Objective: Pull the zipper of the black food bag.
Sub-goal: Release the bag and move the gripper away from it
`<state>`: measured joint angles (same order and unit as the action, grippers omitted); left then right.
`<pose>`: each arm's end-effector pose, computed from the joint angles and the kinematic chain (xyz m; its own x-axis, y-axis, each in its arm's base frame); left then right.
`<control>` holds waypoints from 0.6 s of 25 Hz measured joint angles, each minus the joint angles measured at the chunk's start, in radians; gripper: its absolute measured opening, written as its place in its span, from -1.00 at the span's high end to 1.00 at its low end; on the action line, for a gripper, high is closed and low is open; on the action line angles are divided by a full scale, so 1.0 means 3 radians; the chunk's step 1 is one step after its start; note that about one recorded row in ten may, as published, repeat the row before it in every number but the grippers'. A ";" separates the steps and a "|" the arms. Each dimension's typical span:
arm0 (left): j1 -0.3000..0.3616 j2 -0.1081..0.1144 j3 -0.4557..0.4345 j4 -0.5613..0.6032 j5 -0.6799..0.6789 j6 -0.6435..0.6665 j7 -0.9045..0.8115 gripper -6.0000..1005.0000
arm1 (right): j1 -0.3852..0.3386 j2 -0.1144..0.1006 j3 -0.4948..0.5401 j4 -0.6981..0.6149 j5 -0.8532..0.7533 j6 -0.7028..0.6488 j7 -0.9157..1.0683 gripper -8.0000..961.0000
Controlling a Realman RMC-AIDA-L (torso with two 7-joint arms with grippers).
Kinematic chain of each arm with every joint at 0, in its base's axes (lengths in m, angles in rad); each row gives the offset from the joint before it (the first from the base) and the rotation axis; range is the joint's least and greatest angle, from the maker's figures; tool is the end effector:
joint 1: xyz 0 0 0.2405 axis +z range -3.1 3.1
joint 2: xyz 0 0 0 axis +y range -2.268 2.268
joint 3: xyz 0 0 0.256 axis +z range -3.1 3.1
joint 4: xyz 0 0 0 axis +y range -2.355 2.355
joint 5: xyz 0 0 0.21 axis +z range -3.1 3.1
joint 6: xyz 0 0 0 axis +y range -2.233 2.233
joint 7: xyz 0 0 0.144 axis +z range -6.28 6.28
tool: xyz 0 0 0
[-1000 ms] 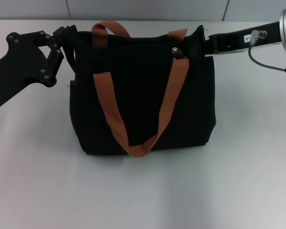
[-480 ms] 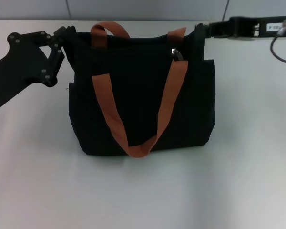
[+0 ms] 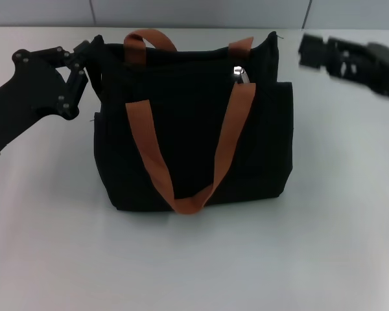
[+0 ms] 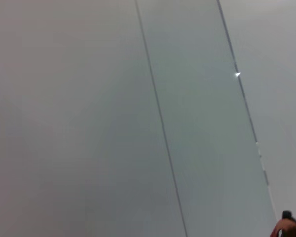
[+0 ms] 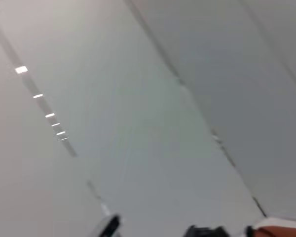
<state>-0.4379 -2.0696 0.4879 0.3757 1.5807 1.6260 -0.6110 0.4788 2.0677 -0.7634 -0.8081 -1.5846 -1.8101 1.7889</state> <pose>-0.2838 0.3108 0.0252 0.7067 -0.2483 0.6625 0.3406 -0.7013 -0.6262 0.2065 0.3191 0.0548 0.4881 -0.4428 -0.7522 -0.4854 -0.8539 0.1877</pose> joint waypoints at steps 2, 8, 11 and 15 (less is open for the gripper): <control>-0.0002 -0.0001 0.0004 -0.0005 0.0001 -0.0055 -0.0040 0.94 | -0.0058 -0.0001 0.0013 0.0137 -0.0007 -0.0190 -0.0385 0.09; 0.0022 0.0006 0.0001 -0.0045 0.0004 -0.0083 -0.0172 0.94 | -0.0203 0.0024 -0.0027 0.0528 -0.0394 -0.0503 -0.1648 -0.34; 0.0025 0.0012 0.0002 -0.0043 0.0009 -0.0086 -0.0271 0.93 | -0.0207 0.0029 -0.0027 0.0594 -0.0576 -0.0505 -0.1853 -0.42; 0.0049 0.0020 0.0022 -0.0007 0.0036 -0.0080 -0.0424 0.81 | -0.0180 0.0031 -0.0027 0.0735 -0.0837 -0.0425 -0.2099 -0.45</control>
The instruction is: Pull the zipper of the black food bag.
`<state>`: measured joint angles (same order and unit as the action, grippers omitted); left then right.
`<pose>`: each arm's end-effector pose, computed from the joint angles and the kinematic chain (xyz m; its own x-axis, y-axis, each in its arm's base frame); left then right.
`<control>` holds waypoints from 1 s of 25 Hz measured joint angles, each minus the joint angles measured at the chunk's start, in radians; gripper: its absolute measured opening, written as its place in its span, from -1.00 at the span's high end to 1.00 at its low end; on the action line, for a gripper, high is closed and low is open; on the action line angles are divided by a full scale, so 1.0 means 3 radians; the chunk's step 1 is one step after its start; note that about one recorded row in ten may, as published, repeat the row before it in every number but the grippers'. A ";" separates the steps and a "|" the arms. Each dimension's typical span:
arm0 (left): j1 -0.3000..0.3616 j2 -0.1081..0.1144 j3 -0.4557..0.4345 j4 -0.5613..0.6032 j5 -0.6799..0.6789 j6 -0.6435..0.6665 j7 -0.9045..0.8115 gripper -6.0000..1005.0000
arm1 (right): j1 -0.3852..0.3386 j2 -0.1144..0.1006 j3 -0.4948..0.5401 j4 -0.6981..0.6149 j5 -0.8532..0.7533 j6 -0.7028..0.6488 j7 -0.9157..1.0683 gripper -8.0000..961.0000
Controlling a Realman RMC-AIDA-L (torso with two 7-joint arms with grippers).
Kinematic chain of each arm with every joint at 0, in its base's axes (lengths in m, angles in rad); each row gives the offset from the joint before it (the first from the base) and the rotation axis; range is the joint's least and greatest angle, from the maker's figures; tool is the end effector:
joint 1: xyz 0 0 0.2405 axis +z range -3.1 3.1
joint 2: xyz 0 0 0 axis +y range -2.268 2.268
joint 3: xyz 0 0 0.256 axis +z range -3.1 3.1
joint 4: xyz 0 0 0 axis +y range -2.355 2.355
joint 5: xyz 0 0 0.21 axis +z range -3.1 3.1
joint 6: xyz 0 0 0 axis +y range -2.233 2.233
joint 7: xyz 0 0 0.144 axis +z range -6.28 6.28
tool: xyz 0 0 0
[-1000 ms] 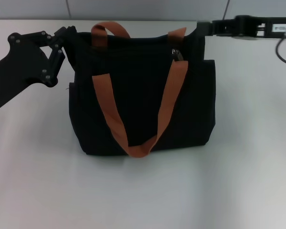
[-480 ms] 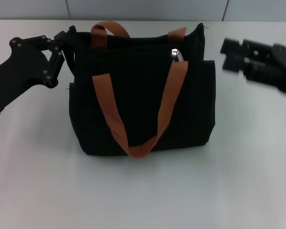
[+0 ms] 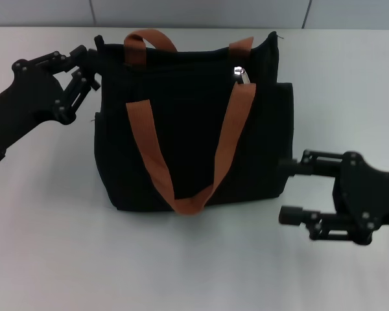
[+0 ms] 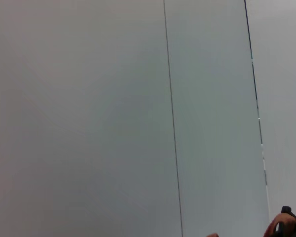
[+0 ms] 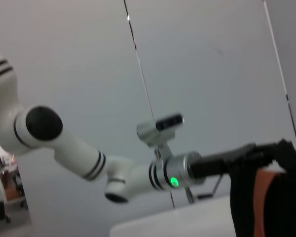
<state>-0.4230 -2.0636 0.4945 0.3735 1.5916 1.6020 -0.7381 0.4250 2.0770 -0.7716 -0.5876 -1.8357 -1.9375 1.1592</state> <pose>-0.2921 0.3080 0.0242 0.6792 -0.1287 0.7226 0.4384 -0.7184 -0.5401 0.2479 0.2591 0.0006 0.6999 -0.1920 -0.6879 -0.2013 -0.9772 0.0680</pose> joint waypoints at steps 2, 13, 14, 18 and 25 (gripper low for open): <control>0.0016 0.0010 0.0003 0.0013 0.0010 0.0002 -0.0066 0.72 | 0.0017 0.0000 0.0000 0.0025 -0.0141 0.0101 -0.0054 -0.45; 0.0181 0.0253 0.0015 0.0284 0.0283 0.0337 -0.1142 0.04 | 0.0087 0.0002 -0.0095 0.0190 -0.0282 0.0371 -0.0275 -0.45; 0.0181 0.0253 0.0015 0.0284 0.0283 0.0337 -0.1142 -0.06 | 0.0098 0.0003 -0.0119 0.0238 -0.0283 0.0433 -0.0321 -0.45; 0.0202 0.0359 0.0015 0.0516 0.0511 0.0781 -0.1661 -0.37 | 0.0140 0.0007 -0.0146 0.0403 -0.0283 0.0610 -0.0447 -0.45; 0.0160 0.0416 0.0024 0.0620 0.0605 0.1267 -0.1959 -0.55 | 0.0170 0.0014 -0.0159 0.0490 -0.0278 0.0686 -0.0502 -0.45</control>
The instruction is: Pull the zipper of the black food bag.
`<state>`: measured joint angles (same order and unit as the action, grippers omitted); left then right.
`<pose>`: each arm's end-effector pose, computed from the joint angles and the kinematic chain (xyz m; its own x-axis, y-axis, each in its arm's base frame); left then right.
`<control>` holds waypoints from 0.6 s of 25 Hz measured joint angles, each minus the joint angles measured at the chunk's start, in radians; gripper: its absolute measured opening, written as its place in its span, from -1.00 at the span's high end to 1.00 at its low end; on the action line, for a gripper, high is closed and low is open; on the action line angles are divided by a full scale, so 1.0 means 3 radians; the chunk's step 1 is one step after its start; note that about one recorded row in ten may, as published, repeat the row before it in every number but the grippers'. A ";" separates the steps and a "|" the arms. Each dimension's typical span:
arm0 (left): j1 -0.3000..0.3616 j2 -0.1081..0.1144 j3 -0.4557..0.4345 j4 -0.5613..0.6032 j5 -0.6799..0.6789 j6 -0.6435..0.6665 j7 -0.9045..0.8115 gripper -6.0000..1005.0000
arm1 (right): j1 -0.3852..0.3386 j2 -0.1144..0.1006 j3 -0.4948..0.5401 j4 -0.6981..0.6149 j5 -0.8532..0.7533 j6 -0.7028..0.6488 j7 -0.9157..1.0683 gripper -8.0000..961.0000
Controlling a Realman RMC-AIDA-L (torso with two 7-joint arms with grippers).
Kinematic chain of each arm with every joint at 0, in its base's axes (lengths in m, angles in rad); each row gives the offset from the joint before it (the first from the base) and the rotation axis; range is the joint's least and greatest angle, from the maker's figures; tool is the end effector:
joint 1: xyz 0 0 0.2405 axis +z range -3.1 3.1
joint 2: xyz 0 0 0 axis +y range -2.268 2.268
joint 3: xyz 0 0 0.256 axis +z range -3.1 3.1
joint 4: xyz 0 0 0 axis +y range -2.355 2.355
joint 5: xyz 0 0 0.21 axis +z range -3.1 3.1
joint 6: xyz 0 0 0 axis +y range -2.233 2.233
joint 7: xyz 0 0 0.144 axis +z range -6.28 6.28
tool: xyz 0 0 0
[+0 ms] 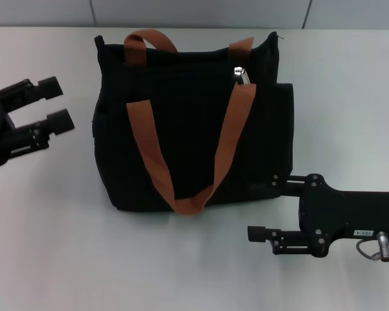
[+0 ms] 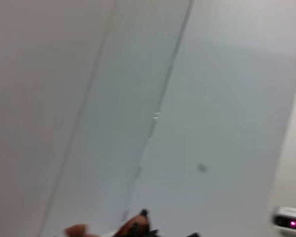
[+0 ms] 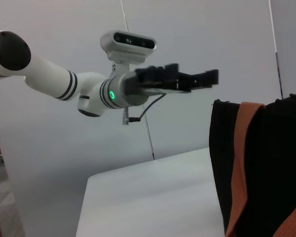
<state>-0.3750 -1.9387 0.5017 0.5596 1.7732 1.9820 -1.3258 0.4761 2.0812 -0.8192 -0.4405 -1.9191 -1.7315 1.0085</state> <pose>-0.2912 0.2667 0.0867 0.5763 0.2312 0.7839 0.4453 -0.8931 -0.0640 0.2601 0.2663 -0.0411 0.7932 -0.1797 -0.5819 -0.2111 -0.9774 0.0141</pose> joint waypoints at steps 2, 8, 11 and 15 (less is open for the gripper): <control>-0.0009 -0.0023 0.0031 -0.0006 0.0016 0.0033 0.0027 -0.55 | 0.0022 0.0004 0.0000 0.0044 0.0011 0.0059 -0.0013 -0.45; 0.0055 -0.0148 0.0651 -0.0011 0.0032 0.0091 0.0434 -0.54 | 0.0116 0.0007 0.0001 0.0228 0.0014 0.0214 -0.0086 -0.45; 0.0106 -0.0206 0.0984 -0.0011 0.0036 0.0091 0.0625 -0.54 | 0.0149 0.0009 0.0000 0.0272 0.0013 0.0221 -0.0099 -0.45; 0.0120 -0.0271 0.1187 -0.0118 0.0130 -0.0028 0.0811 -0.54 | 0.0197 0.0009 -0.0038 0.0387 0.0000 0.0222 -0.0149 -0.45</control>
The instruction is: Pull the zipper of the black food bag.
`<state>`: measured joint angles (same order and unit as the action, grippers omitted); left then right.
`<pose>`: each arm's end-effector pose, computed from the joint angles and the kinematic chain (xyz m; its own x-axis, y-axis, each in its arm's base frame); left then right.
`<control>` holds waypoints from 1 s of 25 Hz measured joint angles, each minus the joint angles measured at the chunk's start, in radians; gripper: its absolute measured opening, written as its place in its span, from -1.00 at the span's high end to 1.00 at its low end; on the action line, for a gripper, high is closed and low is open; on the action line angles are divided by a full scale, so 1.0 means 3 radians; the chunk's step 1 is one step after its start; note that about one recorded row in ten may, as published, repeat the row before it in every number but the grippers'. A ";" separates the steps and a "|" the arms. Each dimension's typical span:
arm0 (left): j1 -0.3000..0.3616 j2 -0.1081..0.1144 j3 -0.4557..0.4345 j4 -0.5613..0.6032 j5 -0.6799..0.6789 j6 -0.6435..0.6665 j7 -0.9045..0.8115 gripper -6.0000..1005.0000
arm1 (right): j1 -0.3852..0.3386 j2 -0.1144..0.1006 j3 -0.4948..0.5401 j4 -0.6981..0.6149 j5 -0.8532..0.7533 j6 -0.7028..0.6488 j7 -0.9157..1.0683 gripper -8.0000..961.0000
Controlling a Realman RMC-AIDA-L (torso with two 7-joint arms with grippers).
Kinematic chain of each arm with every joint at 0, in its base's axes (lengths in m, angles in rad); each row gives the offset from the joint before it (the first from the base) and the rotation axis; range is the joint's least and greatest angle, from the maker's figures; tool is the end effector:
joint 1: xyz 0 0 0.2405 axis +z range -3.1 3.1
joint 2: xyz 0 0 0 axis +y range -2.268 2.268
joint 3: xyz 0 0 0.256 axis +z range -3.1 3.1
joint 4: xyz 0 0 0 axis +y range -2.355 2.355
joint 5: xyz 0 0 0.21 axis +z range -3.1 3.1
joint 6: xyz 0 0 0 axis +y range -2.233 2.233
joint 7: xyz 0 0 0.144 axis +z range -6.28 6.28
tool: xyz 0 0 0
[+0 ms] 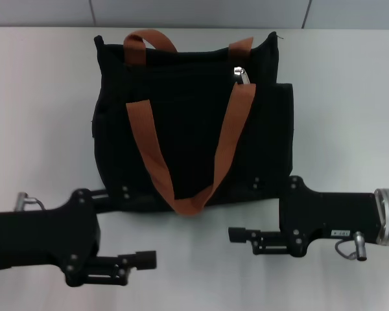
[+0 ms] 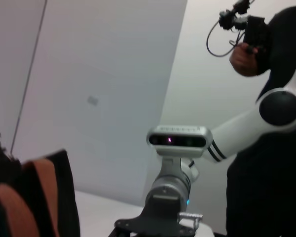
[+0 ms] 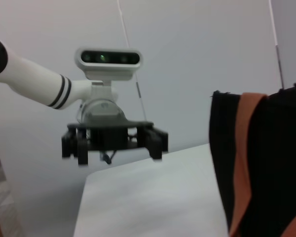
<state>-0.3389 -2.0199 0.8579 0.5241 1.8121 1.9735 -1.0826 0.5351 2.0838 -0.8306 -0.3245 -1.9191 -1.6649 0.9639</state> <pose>-0.2769 0.2265 0.0062 0.7087 0.2256 0.6685 0.2148 -0.9715 0.1002 0.2533 0.2698 -0.0613 0.7951 -0.1966 -0.5737 -0.2157 -0.9758 0.0354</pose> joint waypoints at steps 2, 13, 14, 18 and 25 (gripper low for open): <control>-0.0003 0.0002 -0.0010 -0.0107 0.0071 -0.0146 0.0094 -0.54 | 0.0006 -0.0001 -0.0034 0.0069 -0.0002 0.0044 -0.0020 -0.45; 0.0028 0.0017 0.0026 -0.0150 0.0108 -0.0441 0.0186 -0.54 | 0.0062 0.0006 -0.0059 0.0216 -0.0004 0.0146 -0.0079 -0.45; 0.0028 0.0017 0.0026 -0.0150 0.0108 -0.0441 0.0186 -0.54 | 0.0062 0.0006 -0.0059 0.0216 -0.0004 0.0146 -0.0079 -0.45; 0.0027 0.0020 0.0033 -0.0151 0.0111 -0.0443 0.0187 -0.54 | 0.0062 0.0010 -0.0059 0.0217 0.0015 0.0145 -0.0079 -0.45; 0.0019 0.0007 0.0026 -0.0152 0.0192 -0.0471 0.0202 -0.54 | 0.0062 0.0013 -0.0059 0.0218 0.0018 0.0146 -0.0079 -0.45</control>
<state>-0.3333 -2.0177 0.8658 0.4785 1.8698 1.8320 -1.0220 0.5538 2.0878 -0.8483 -0.2592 -1.9138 -1.6212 0.9402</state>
